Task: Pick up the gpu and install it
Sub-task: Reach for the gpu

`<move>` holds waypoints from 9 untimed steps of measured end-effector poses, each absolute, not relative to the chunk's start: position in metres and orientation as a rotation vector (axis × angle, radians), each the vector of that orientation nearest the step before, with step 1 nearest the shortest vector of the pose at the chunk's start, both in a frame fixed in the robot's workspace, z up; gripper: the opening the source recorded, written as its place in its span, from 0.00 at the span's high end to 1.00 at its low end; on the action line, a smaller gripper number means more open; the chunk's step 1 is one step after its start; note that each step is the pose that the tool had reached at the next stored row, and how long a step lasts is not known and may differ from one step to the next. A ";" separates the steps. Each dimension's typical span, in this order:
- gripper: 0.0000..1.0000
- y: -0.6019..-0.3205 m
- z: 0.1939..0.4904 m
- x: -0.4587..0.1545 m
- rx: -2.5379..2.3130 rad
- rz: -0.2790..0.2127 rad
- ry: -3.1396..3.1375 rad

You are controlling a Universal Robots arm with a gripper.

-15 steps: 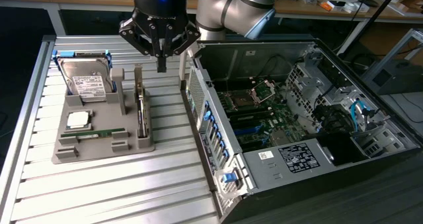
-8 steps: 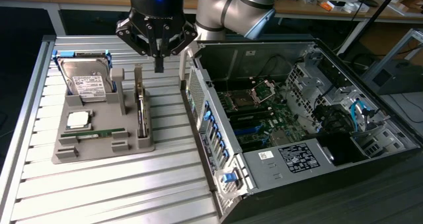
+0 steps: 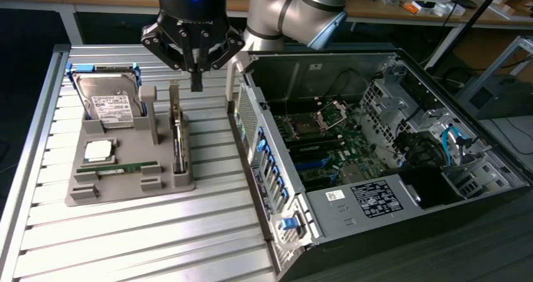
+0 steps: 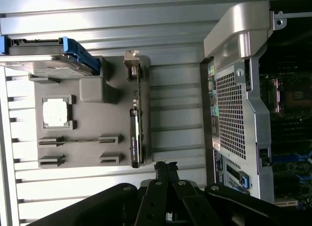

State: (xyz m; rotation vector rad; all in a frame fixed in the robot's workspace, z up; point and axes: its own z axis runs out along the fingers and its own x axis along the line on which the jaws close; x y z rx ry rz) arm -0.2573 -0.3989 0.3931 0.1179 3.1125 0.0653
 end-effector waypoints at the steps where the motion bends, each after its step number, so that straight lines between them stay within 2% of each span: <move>1: 0.89 -0.399 0.393 -0.258 0.118 0.065 3.112; 9: 0.89 -0.399 0.393 -0.263 0.118 0.064 3.112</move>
